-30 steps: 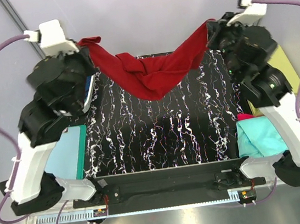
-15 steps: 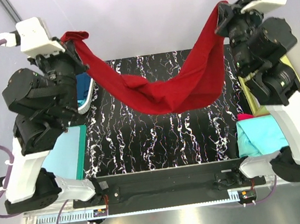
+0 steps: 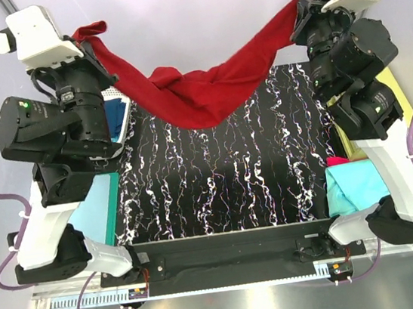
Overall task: Fold and stack the t-shirts
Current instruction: Flatten out the tshirt
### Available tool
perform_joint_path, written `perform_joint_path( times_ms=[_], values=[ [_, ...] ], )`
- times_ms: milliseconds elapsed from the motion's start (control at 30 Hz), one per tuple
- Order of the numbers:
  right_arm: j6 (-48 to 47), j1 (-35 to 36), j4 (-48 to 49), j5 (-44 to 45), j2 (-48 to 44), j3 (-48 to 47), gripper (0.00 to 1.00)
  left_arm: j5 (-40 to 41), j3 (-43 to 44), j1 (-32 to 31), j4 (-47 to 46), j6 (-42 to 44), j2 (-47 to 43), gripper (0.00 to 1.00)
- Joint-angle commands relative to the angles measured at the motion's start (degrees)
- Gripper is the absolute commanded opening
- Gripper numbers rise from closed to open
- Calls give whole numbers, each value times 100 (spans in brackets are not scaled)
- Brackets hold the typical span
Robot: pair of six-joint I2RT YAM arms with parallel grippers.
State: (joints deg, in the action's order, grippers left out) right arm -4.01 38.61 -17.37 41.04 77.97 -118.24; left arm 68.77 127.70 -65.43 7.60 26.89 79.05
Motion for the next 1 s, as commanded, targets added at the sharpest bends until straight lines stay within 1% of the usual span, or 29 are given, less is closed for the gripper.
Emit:
perform_joint_path(
  times_ms=[0, 67, 100, 133, 167, 200, 233, 267, 300, 333, 367, 400, 433, 500, 533, 600, 633, 667, 700, 733, 767, 800, 833, 867, 900, 933, 967],
  values=[
    [918, -476, -916, -183, 385, -217, 0, 14, 176, 371, 845, -640, 32, 3],
    [1453, -924, -1066, -717, 368, -34, 0, -127, 142, 530, 1172, -1167, -38, 5],
    [1691, -1117, -1198, -955, 385, 11, 0, -362, 176, 792, 1705, -1439, -56, 6],
    [1998, -1275, -1321, -1262, 411, 63, 0, -530, 202, 978, 2032, -2059, -56, 6],
    [2070, -1442, -1348, -1343, 472, 107, 0, -714, 185, 1153, 2331, -2344, -91, 7],
    [2141, -1496, -1383, -1413, 525, 125, 0, -1116, 98, 1495, 2795, -2599, -108, 7],
    [2237, -1532, -1462, -1492, 561, 134, 0, -1303, 62, 1663, 3000, -3063, -117, 8],
    [2273, -1541, -1515, -1519, 622, 108, 0, -1470, 53, 1804, 3194, -3250, -109, 7],
    [2264, -1541, -1568, -1581, 622, 29, 0, -1576, 53, 1875, 3430, -3330, -117, 3],
    [2230, -1506, -1516, -1677, 570, 46, 0, -1621, 27, 1832, 3450, -3314, -152, 0],
    [2177, -1479, -1385, -1634, 343, 116, 0, -1578, 27, 1762, 3442, -3287, -187, 0],
    [2089, -1366, -1244, -1547, 228, 256, 0, -1334, 88, 1570, 3372, -3226, -249, 0],
    [1888, -1313, -1043, -1355, 131, 274, 0, -1175, 115, 1438, 3258, -2938, -267, 0],
    [1764, -1242, -988, -1265, 7, 153, 0, -919, 185, 1104, 2838, -2595, -293, 0],
    [1694, -1242, -1066, -1247, 33, 82, 0, -910, 237, 1068, 2783, -2454, -241, 0],
    [1711, -1303, -1338, -1151, 243, -120, 0, -988, 134, 1216, 2669, -2391, -153, 5],
    [1806, -1364, -1374, -1229, 323, -112, 0, -1102, 98, 1321, 2720, -2539, -22, 7],
    [1981, -1469, -1401, -1430, 385, 62, 0, -1303, 115, 1574, 3086, -2662, 31, 10],
    [2175, -1601, -1601, -1719, 411, 81, 0, -1766, 115, 1690, 3264, -3020, 75, 10],
    [2290, -1654, -1699, -1852, 464, 47, 0, -1901, 132, 1735, 3396, -3267, 128, 10],
    [2247, -1603, -1717, -1819, 438, 90, 0, -1885, 159, 1683, 3520, -3252, 163, 10],
    [2160, -1515, -1387, -1697, 325, 247, 0, -1772, 185, 1613, 3512, -3208, 155, 12],
    [1828, -1366, -1123, -1417, 71, 440, 0, -1753, 159, 1604, 3495, -3147, 85, 15],
    [1747, -1365, -946, -1353, 34, 607, 0, -1745, 107, 1682, 3346, -3094, 67, 20],
    [1711, -1382, -1101, -1274, 112, 469, 0, -1875, 2, 1822, 3336, -3085, 67, 26],
    [1815, -1496, -1398, -1308, 478, 181, 0, -2050, -43, 1997, 3371, -3329, 85, 27],
    [1921, -1540, -1479, -1344, 534, 74, 0, -2287, -61, 2364, 3598, -3540, 102, 27]
  ],
)
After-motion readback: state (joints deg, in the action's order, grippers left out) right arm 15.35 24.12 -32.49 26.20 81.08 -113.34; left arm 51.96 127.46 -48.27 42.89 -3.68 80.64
